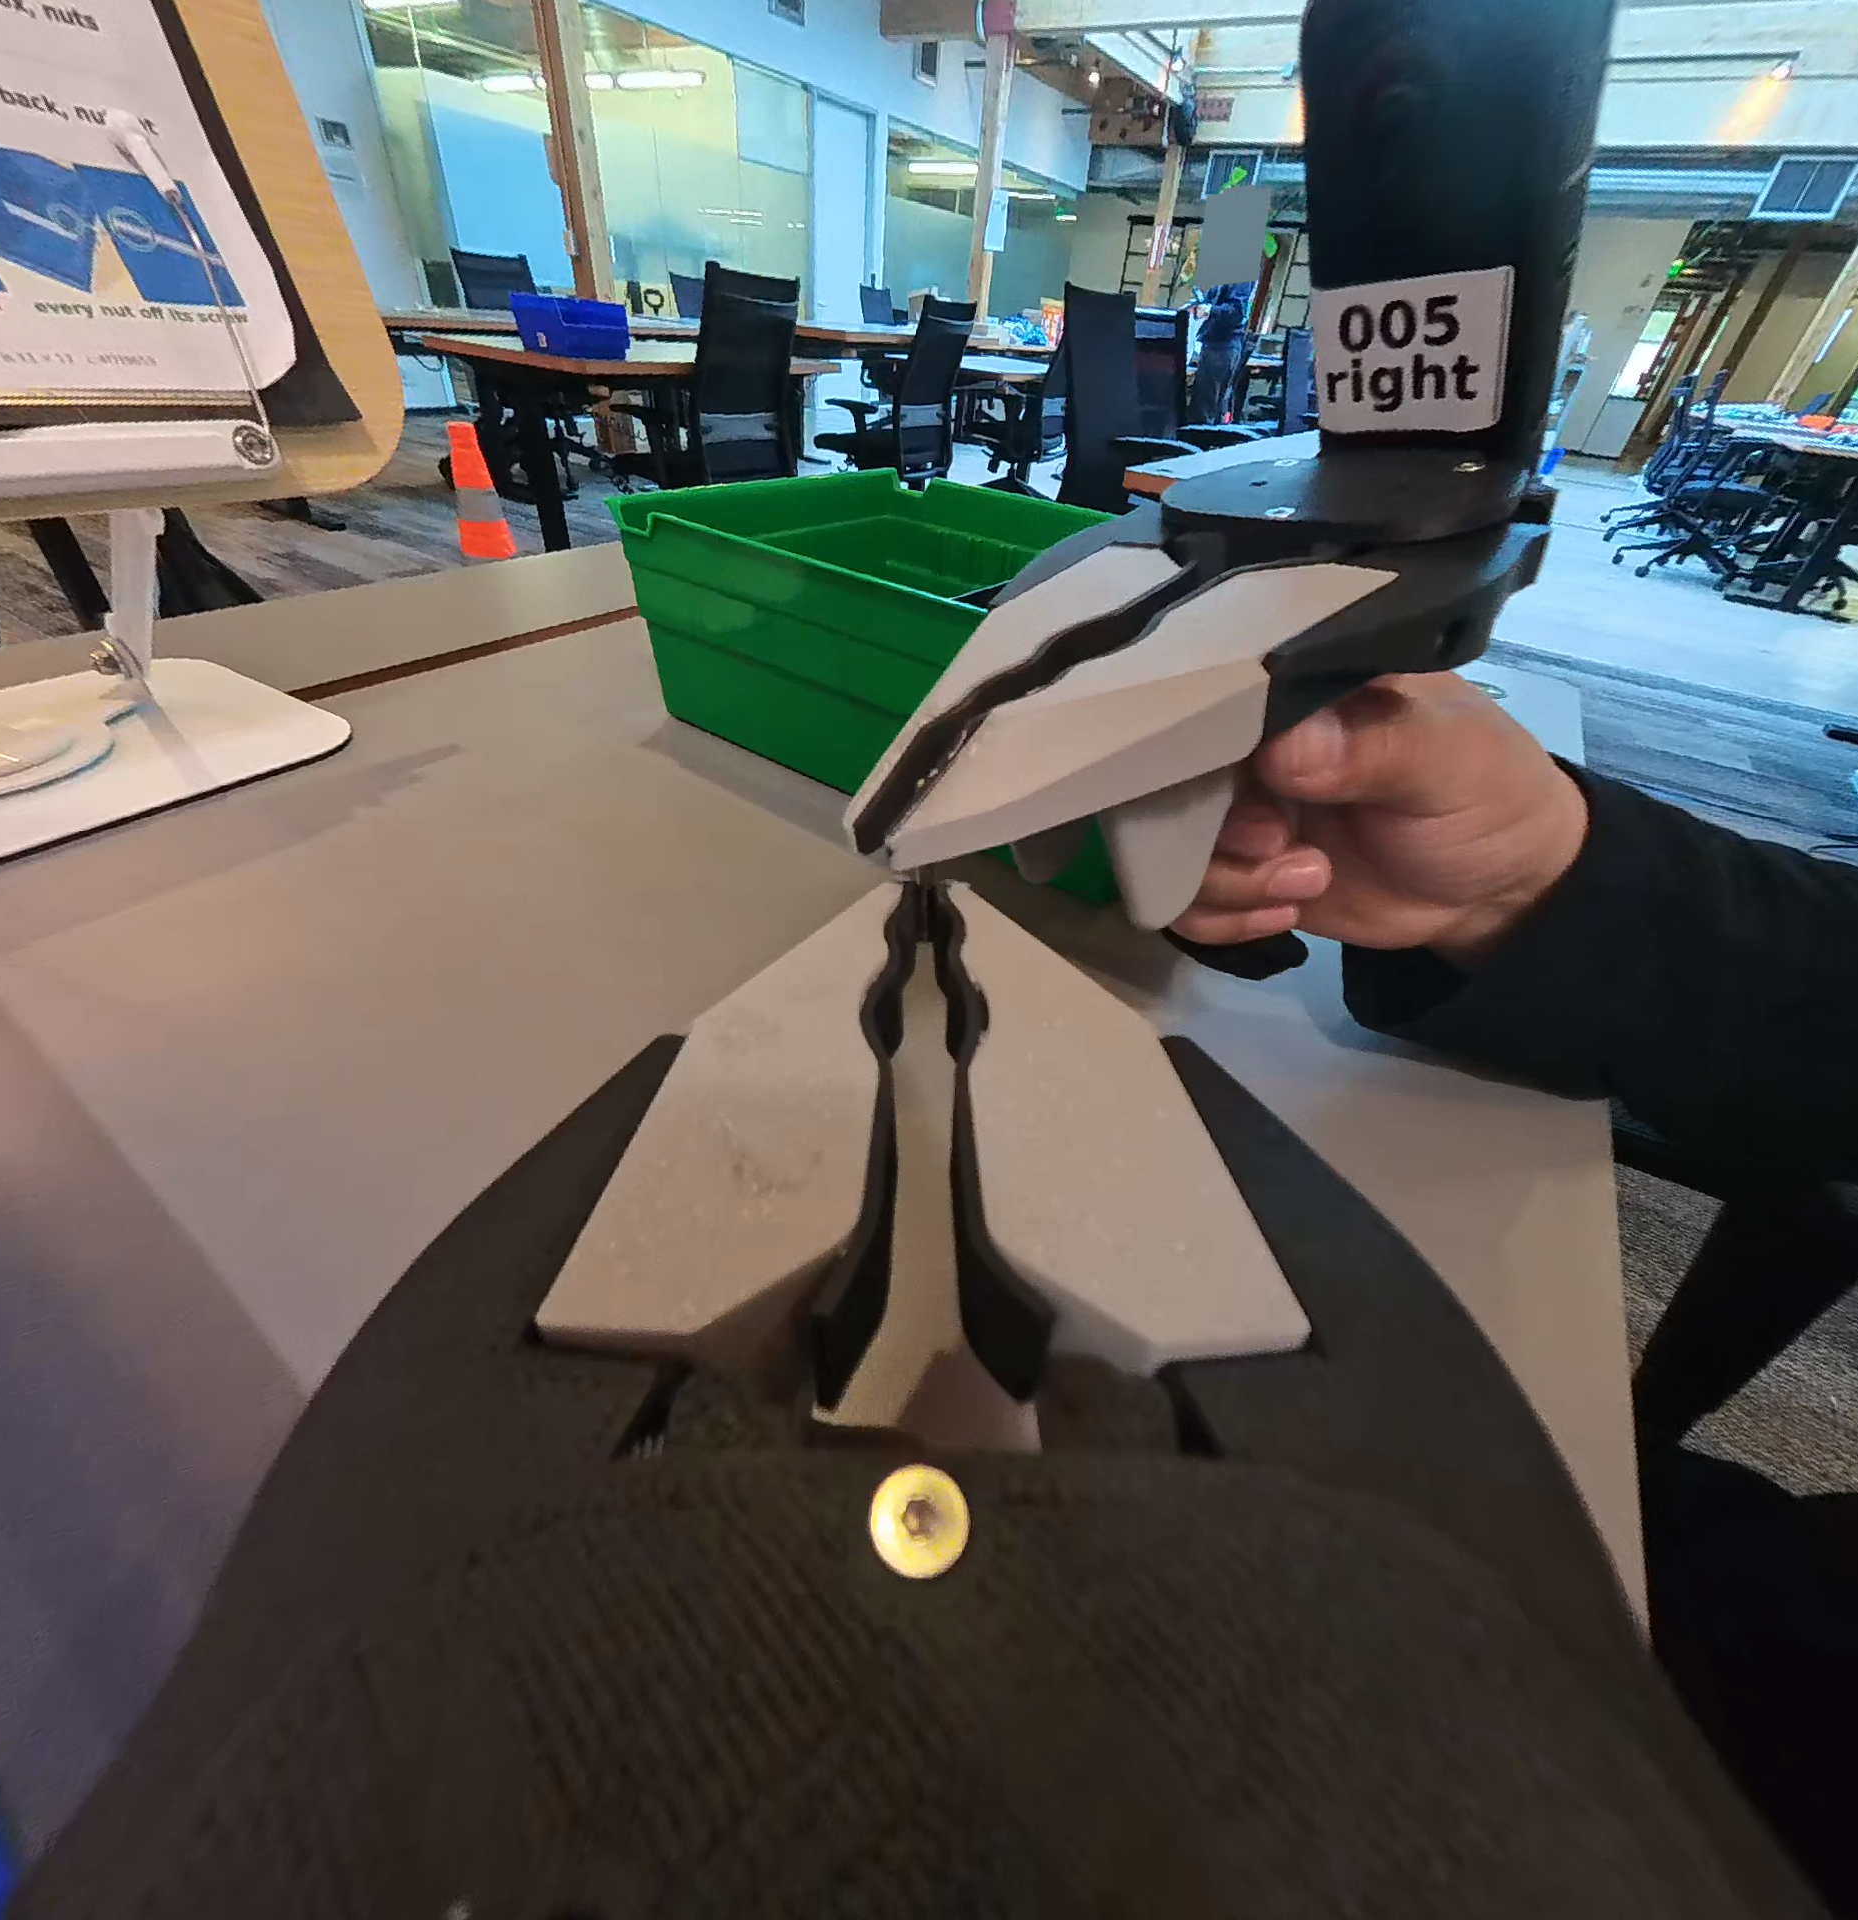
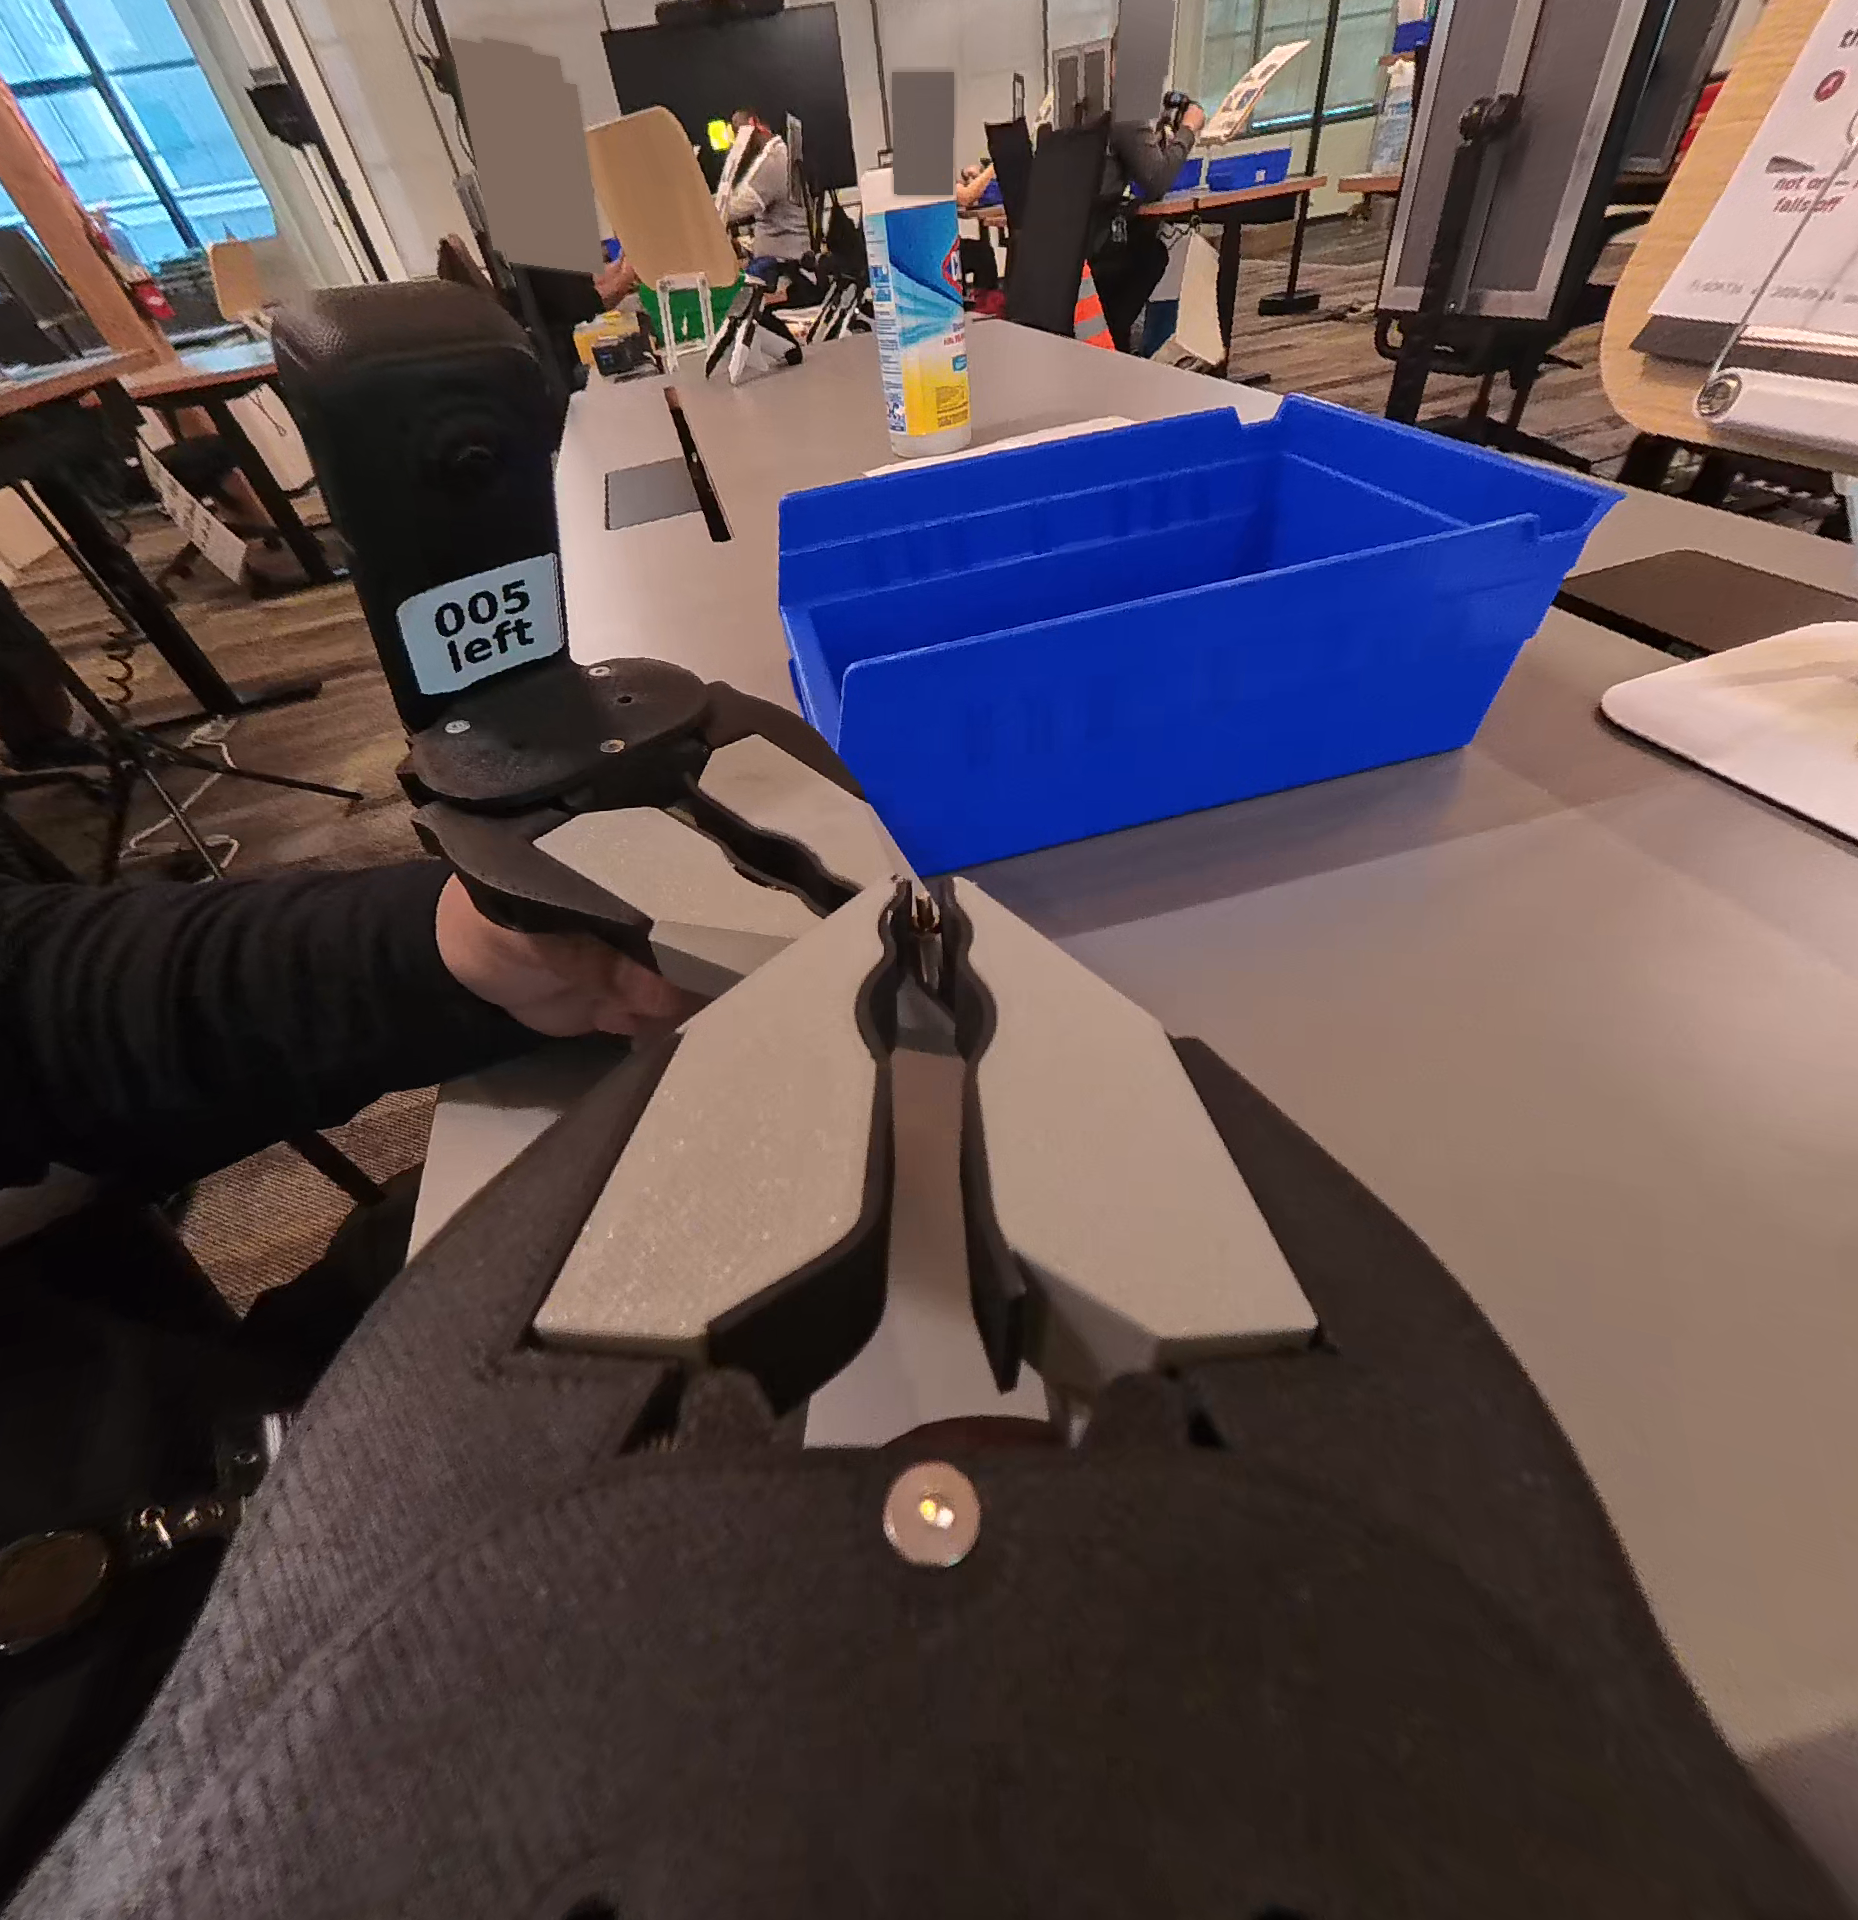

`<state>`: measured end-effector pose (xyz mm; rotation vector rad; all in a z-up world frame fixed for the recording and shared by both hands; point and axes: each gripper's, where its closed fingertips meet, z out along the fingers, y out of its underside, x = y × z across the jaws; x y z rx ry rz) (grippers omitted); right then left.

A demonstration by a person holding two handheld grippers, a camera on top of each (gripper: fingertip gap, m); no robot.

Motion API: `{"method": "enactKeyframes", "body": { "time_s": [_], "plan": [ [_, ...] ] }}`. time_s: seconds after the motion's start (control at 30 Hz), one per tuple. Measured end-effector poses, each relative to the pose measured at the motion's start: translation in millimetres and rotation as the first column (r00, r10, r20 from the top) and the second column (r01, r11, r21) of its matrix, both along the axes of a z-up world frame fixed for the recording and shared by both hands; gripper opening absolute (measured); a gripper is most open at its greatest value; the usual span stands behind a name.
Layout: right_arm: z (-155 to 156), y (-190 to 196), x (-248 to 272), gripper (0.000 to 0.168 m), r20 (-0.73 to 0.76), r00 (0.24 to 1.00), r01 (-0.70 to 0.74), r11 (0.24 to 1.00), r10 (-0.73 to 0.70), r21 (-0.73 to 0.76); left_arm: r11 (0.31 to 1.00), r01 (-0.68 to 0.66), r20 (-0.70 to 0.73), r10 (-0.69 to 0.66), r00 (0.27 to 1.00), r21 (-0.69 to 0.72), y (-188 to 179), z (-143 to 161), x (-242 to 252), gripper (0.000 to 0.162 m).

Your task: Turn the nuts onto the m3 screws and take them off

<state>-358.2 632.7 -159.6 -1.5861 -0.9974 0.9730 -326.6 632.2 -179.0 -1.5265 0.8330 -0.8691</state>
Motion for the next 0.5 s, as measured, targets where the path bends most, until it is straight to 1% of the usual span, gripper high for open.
{"method": "enactKeyframes", "body": {
  "time_s": [0.3,0.4,0.5],
  "plan": [
    [12,10,15,0.01,-0.086,0.995,0.047,0.999,-0.049,-0.023,0.997,-0.073,0.001,0.073,0.997,-0.012,11,-1,-10,0.0],
    [6,6,9,0.016,-0.069,0.997,0.019,0.999,-0.022,-0.048,0.996,-0.087,-0.001,0.087,0.996,-0.012,13,-1,-12,0.0],
    [1,4,3,0.023,-0.042,0.999,0.023,0.999,-0.024,-0.024,0.997,-0.083,-0.022,0.084,0.996,0.003,11,-2,-10,0.0]
  ]
}}
